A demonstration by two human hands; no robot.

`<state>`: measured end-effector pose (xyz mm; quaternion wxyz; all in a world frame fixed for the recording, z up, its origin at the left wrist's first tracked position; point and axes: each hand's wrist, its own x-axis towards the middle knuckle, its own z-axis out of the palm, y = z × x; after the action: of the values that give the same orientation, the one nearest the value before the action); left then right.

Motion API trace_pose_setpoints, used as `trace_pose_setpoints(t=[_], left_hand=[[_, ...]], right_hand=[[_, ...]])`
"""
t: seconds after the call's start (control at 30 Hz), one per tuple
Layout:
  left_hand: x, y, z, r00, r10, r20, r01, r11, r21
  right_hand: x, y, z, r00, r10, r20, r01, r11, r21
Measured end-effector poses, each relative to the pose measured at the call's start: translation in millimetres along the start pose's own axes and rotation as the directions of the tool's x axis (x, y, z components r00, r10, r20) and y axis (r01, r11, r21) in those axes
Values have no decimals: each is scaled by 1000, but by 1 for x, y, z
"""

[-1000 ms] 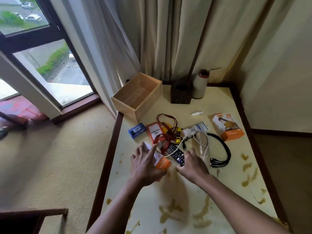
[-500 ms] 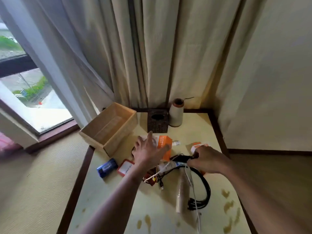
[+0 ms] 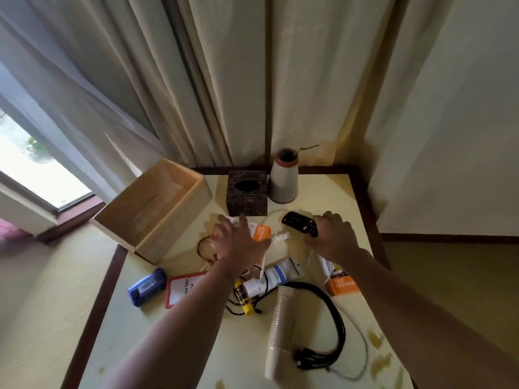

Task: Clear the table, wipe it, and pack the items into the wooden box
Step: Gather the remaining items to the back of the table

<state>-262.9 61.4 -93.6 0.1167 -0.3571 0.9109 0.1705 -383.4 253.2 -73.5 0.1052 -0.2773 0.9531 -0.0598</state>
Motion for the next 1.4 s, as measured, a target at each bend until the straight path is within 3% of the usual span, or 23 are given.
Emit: trace_pose_setpoints(t=[0.07, 0.23, 0.3, 0.4, 0.47, 0.53, 0.6, 0.67, 0.8, 1.07, 1.27, 1.4], left_hand=[[4, -1, 6, 1000, 18, -25, -17, 1000, 10], [-3, -3, 9, 997, 68, -42, -67, 997, 32], [-25, -1, 5, 976, 115, -187, -105, 993, 61], [-80, 3, 6, 871, 236, -431, -235, 970, 57], [-120, 3, 20, 882, 299, -365, -314, 949, 21], [-152, 6, 38, 942, 299, -153, -304, 953, -8], [-168, 9, 58, 971, 239, 18, -239, 971, -2], [-173, 12, 70, 975, 179, 129, -183, 983, 20], [-174, 19, 77, 976, 162, 146, -170, 984, 45], [-176, 8, 81, 980, 181, 79, -173, 980, -93], [-184, 2, 61, 977, 201, -72, -213, 912, -350], [-175, 11, 30, 967, 179, -180, -244, 849, -469]], right_hand=[[9, 5, 11, 999, -36, -10, 35, 996, -82], [17, 8, 15, 1000, -16, -12, 17, 1000, 8], [0, 5, 11, 993, 22, -113, -10, 994, 107], [-60, 2, 16, 941, 96, -324, 6, 954, 300], [-105, 5, 30, 935, 166, -314, -47, 934, 354], [-139, 10, 48, 951, 243, -190, -167, 923, 347], [-157, 13, 63, 946, 325, 16, -319, 917, 238], [-164, 12, 72, 918, 378, 122, -390, 916, 97], [-164, 7, 77, 940, 332, 83, -335, 942, 22], [-169, -4, 82, 949, 310, 64, -302, 946, -116], [-171, -18, 32, 954, 275, 120, -292, 942, 163], [-153, -27, -14, 975, 201, 96, -223, 848, 481]])
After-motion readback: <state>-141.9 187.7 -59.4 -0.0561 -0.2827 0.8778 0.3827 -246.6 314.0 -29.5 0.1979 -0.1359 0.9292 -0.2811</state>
